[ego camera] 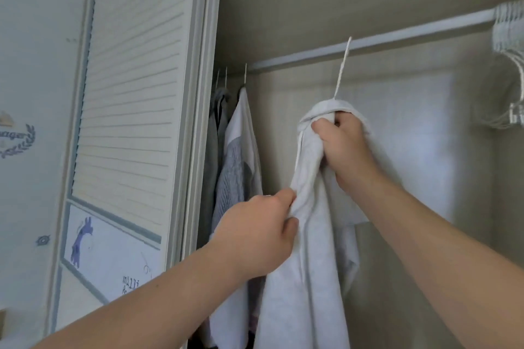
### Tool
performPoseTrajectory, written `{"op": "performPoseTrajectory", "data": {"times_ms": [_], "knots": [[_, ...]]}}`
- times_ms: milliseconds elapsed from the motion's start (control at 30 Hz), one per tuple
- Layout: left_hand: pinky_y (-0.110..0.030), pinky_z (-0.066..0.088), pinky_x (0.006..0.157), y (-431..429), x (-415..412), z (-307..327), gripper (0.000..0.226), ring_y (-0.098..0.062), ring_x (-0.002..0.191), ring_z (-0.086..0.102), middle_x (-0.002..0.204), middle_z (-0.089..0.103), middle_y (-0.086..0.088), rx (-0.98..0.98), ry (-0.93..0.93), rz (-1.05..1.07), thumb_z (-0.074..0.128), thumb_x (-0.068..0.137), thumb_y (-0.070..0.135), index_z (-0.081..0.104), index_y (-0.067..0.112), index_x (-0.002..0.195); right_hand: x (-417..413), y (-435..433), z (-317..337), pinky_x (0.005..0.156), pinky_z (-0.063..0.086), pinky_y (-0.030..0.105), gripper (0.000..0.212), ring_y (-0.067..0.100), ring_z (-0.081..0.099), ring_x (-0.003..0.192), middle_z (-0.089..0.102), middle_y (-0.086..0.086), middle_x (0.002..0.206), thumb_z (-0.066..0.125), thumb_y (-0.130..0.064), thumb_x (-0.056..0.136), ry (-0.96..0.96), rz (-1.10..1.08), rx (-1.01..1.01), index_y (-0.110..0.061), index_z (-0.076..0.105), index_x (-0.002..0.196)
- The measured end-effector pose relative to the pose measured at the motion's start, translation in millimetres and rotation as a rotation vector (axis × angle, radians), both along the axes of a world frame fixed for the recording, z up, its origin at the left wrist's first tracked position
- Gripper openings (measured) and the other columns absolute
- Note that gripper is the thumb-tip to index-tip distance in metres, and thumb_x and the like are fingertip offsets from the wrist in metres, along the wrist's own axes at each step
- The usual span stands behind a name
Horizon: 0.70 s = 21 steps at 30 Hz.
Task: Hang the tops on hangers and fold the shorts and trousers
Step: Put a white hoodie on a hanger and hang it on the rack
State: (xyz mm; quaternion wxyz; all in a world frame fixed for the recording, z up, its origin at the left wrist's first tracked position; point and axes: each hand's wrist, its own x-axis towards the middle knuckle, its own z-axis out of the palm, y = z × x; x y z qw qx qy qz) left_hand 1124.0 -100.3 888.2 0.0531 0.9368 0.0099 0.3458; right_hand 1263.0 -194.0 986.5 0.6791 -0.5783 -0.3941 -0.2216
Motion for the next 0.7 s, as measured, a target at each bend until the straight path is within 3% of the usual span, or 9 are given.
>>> {"op": "performPoseTrajectory", "data": {"times_ms": [167, 267, 433, 567, 700], "knots": [[-0.038, 0.049, 0.067, 13, 56, 54, 0.015, -0.025, 0.079, 0.059, 0.084, 0.057, 0.002, 0.194, -0.056, 0.123, 0.036, 0.104, 0.038, 0.039, 0.024, 0.098, 56, 14, 62, 0.071, 0.048, 0.029, 0.014, 0.017, 0.065, 0.079, 0.067, 0.001, 0.080, 0.053, -0.010, 0.082, -0.078, -0.013, 0.046, -0.011, 0.066, 0.086], [-0.036, 0.044, 0.064, 18, 88, 88, 0.018, -0.026, 0.080, 0.058, 0.084, 0.055, 0.002, 0.242, -0.095, 0.183, 0.034, 0.105, 0.038, 0.034, 0.026, 0.092, 86, 17, 102, 0.071, 0.045, 0.026, 0.014, 0.017, 0.064, 0.081, 0.067, 0.001, 0.082, 0.054, -0.007, 0.086, -0.116, -0.062, 0.055, -0.014, 0.066, 0.086], [-0.035, 0.038, 0.064, 21, 134, 136, 0.016, -0.026, 0.074, 0.054, 0.079, 0.047, 0.004, 0.288, -0.128, 0.244, 0.036, 0.104, 0.033, 0.032, 0.027, 0.090, 131, 21, 155, 0.086, 0.055, 0.037, 0.025, 0.028, 0.067, 0.096, 0.071, 0.014, 0.102, 0.053, -0.011, 0.090, -0.077, -0.099, 0.008, -0.001, 0.067, 0.108], [-0.035, 0.037, 0.065, 20, 158, 158, 0.011, -0.030, 0.077, 0.054, 0.081, 0.047, 0.002, 0.308, -0.129, 0.301, 0.039, 0.103, 0.027, 0.038, 0.024, 0.092, 168, 20, 173, 0.094, 0.055, 0.046, 0.029, 0.036, 0.067, 0.102, 0.070, 0.021, 0.108, 0.054, -0.014, 0.091, 0.014, -0.142, 0.000, 0.002, 0.066, 0.113], [-0.036, 0.039, 0.066, 20, 175, 161, 0.008, -0.032, 0.080, 0.056, 0.081, 0.049, 0.001, 0.295, -0.091, 0.313, 0.042, 0.101, 0.022, 0.041, 0.022, 0.092, 192, 15, 171, 0.091, 0.055, 0.043, 0.031, 0.036, 0.067, 0.104, 0.069, 0.021, 0.111, 0.055, -0.016, 0.092, 0.111, -0.159, -0.037, 0.001, 0.066, 0.116]]}}
